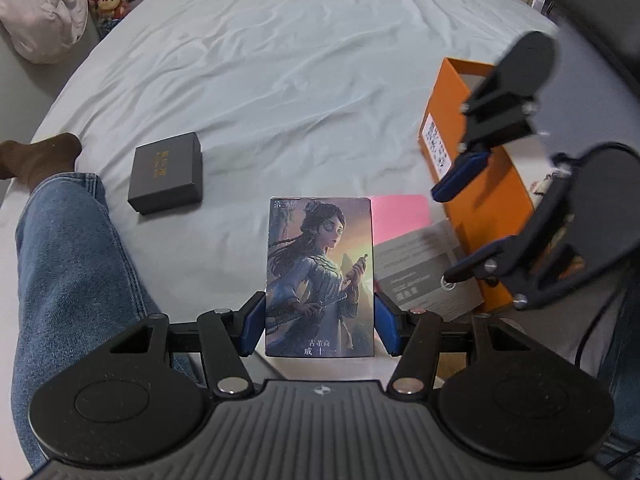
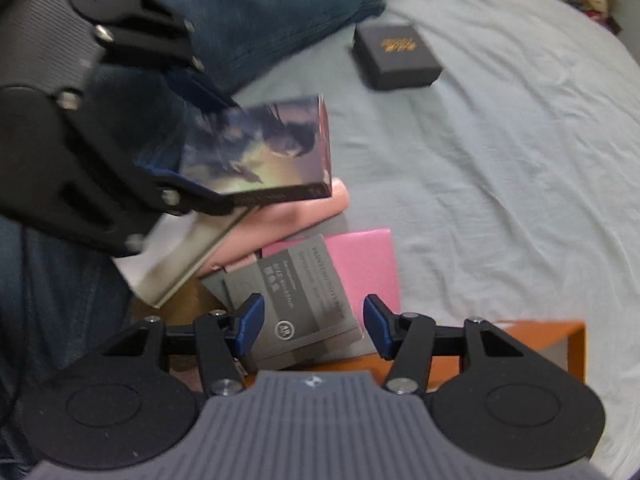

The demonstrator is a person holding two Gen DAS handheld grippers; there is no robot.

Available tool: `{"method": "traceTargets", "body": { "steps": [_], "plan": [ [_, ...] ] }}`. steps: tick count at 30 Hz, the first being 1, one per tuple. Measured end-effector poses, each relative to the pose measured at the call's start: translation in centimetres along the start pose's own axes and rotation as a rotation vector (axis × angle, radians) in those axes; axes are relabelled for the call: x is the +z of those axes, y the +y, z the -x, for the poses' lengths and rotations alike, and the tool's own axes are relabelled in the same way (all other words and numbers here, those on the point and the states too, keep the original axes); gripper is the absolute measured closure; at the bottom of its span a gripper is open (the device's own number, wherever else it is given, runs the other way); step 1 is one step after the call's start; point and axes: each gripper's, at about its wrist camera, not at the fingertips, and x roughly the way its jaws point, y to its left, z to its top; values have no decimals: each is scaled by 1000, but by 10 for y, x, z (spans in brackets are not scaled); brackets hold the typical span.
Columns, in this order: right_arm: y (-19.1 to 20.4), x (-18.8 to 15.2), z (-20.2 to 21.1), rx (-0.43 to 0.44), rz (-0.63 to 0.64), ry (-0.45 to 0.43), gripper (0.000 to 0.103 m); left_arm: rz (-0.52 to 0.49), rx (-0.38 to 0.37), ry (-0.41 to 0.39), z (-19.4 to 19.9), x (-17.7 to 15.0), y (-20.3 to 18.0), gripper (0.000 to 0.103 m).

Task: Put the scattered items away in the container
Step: 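Grasp the grey painting notebook with the right tool while the left tool holds the card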

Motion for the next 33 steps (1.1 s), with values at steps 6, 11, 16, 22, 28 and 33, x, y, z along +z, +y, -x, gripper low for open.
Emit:
{"method": "traceTargets", "body": {
  "steps": [6, 11, 16, 22, 28, 33],
  "plan": [
    [-3, 11, -38, 21, 32, 157, 28, 15, -5, -2, -4, -3, 4, 38],
    [-12, 9, -60, 44, -40, 244, 23, 4, 14, -17, -6, -4, -1, 38],
    [-25, 6, -67, 96, -146, 257, 19, -13, 43, -24, -5, -3, -9, 38],
    [-26, 5, -70, 86, -192, 250, 14, 12, 76, -33, -3, -3, -15, 38],
    [-13, -2, -60, 87, -168, 251, 41, 49, 95, -50, -1, -7, -18, 38],
    [-9, -8, -39, 64, -168, 204, 59, 44, 85, -54, 2, -9, -19, 38]
  ]
}}
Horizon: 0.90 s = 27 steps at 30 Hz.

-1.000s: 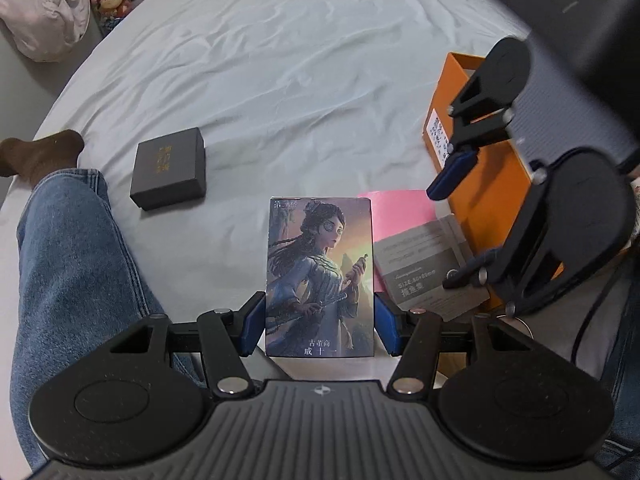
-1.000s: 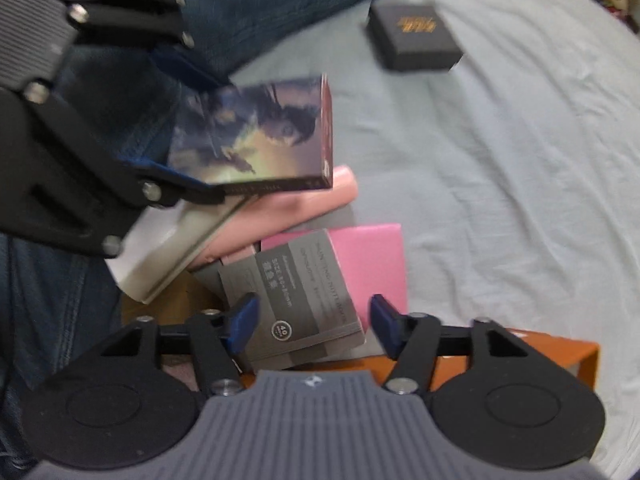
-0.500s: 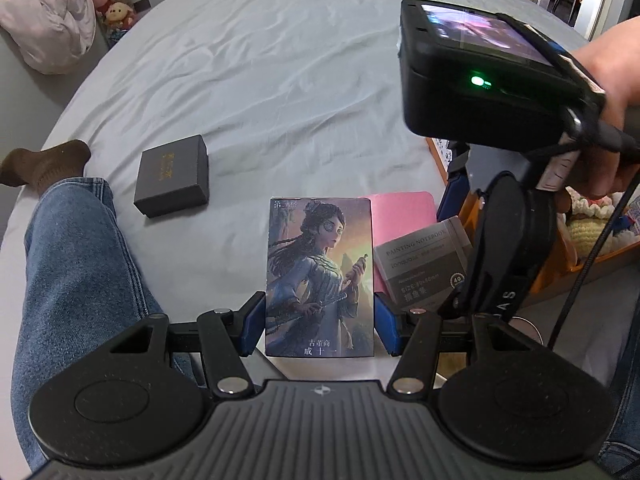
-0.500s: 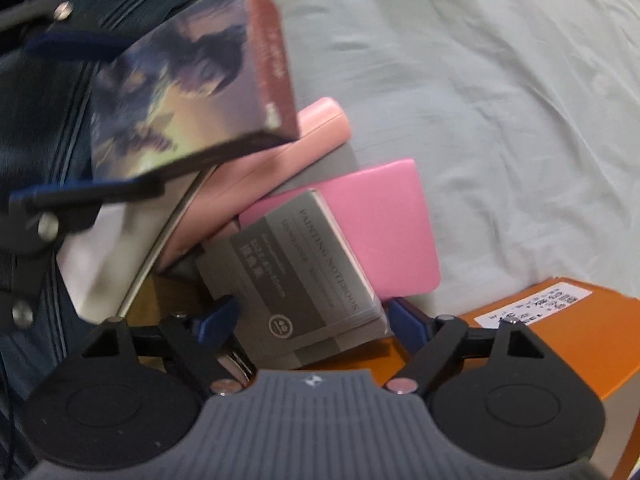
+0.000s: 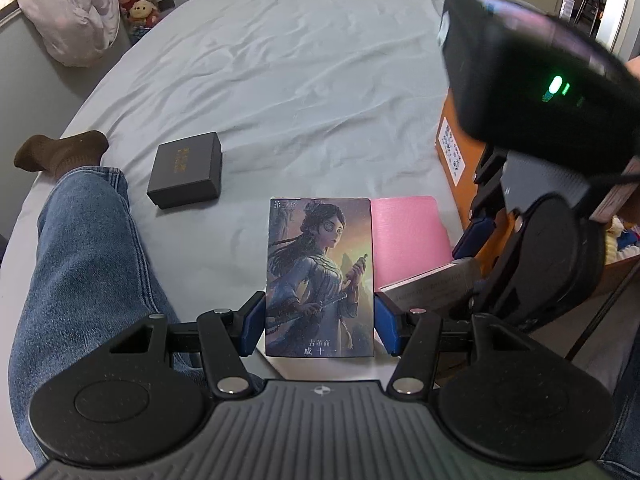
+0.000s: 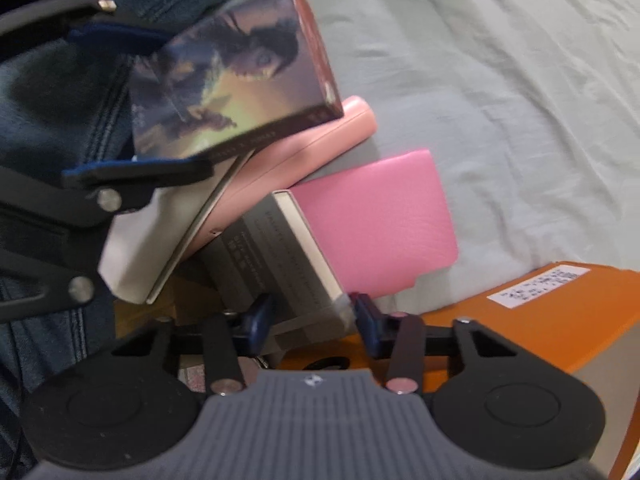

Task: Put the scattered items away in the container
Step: 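Grasp the grey painting notebook with the right tool while the left tool holds the card, then lift the notebook with the right tool while the left tool carries the card over the shoebox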

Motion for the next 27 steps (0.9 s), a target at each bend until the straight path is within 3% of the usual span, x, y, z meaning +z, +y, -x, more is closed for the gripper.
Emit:
{"method": "traceTargets", "body": {
  "steps": [3, 7, 14, 18, 21, 23, 27],
  "plan": [
    [1, -5, 12, 4, 4, -20, 67, -7, -12, -1, 2, -2, -2, 38],
    [3, -10, 25, 31, 22, -28, 71, -22, -30, 1, 6, -3, -7, 38],
    [2, -17, 31, 79, 42, -40, 69, -44, -49, 0, 10, -7, -18, 38],
    [5, -20, 24, 186, 47, -35, 64, -34, -56, 3, 13, -9, -17, 38],
    [10, -21, 20, 172, 54, -36, 72, -27, -58, 5, 15, -10, -16, 38],
    [10, -23, 22, 153, 53, -38, 84, -22, -53, 4, 16, -10, -15, 38],
    [5, -30, 34, 148, 24, -71, 86, -2, -49, -7, 18, -9, -13, 38]
  ]
}}
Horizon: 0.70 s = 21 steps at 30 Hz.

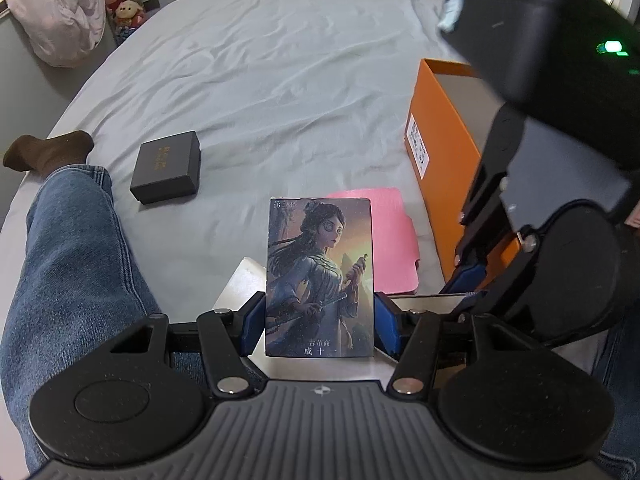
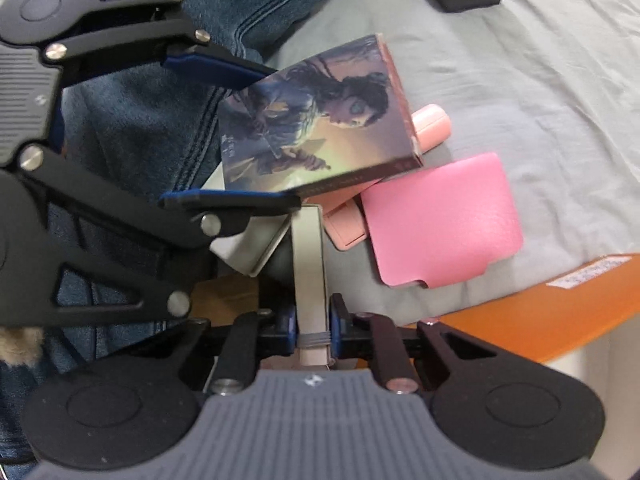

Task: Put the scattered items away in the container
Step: 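Lift the notebook with the right tool while the left tool carries the card over the shoebox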

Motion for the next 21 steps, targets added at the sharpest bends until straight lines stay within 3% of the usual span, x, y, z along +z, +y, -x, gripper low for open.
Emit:
{"method": "traceTargets", "body": {
  "steps": [7, 11, 13, 21],
  "plan": [
    [-3, -12, 25, -53, -87, -108, 86, 47, 24, -26, 3, 5, 1, 38],
    [31, -46, 40, -91, -171, -192, 86, 83, 56, -48, 6, 12, 5, 38],
    [30, -46, 51, -102, -222, -241, 86, 89, 64, -66, 10, 16, 5, 38],
    [27, -56, 88, -113, -406, -439, 86, 79, 37, -126, 28, 31, 0, 38]
  ]
}}
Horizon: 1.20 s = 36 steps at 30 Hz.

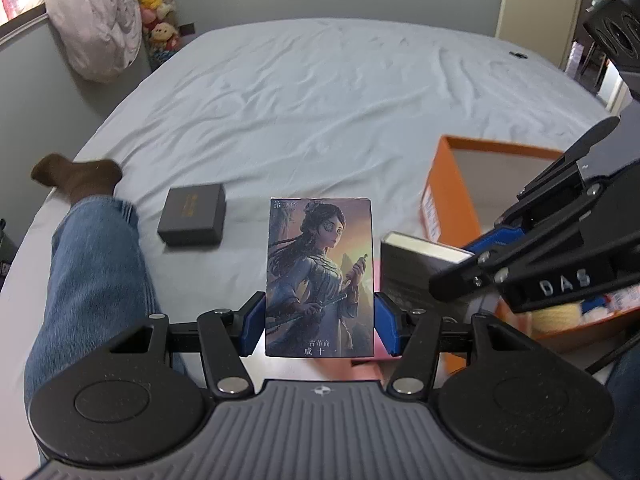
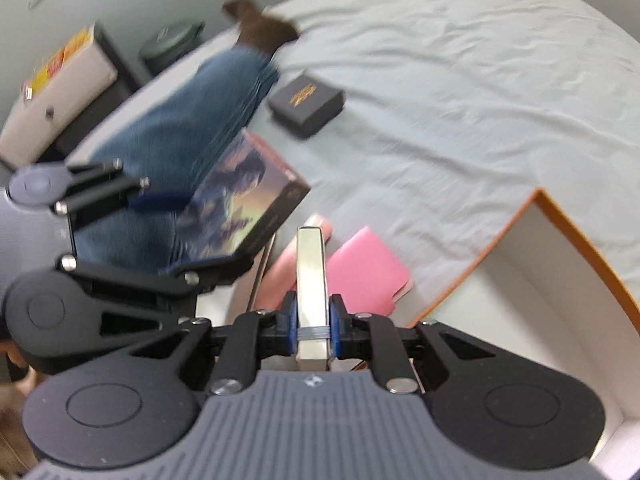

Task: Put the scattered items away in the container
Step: 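Lift the notebook with the right tool while the left tool carries the card over the shoebox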

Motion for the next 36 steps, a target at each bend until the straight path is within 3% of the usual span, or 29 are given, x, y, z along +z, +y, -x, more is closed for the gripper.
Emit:
{"method": "traceTargets", "body": {
  "steps": [8, 19, 28, 36],
  "plan": [
    [-27, 14, 25, -1, -149, -178, 86, -11, -102, -60, 14, 24, -5, 38],
    [-68, -23, 81, -98, -335, -358, 86, -74, -250, -78, 10, 64, -43, 38],
    [-107, -64, 80, -217, -500, -408, 86, -49, -439, 90, -43, 98, -89, 38],
    [-146, -99, 66, -232, -702, -449, 86, 26, -482, 209, -99, 107, -117, 38]
  ]
}}
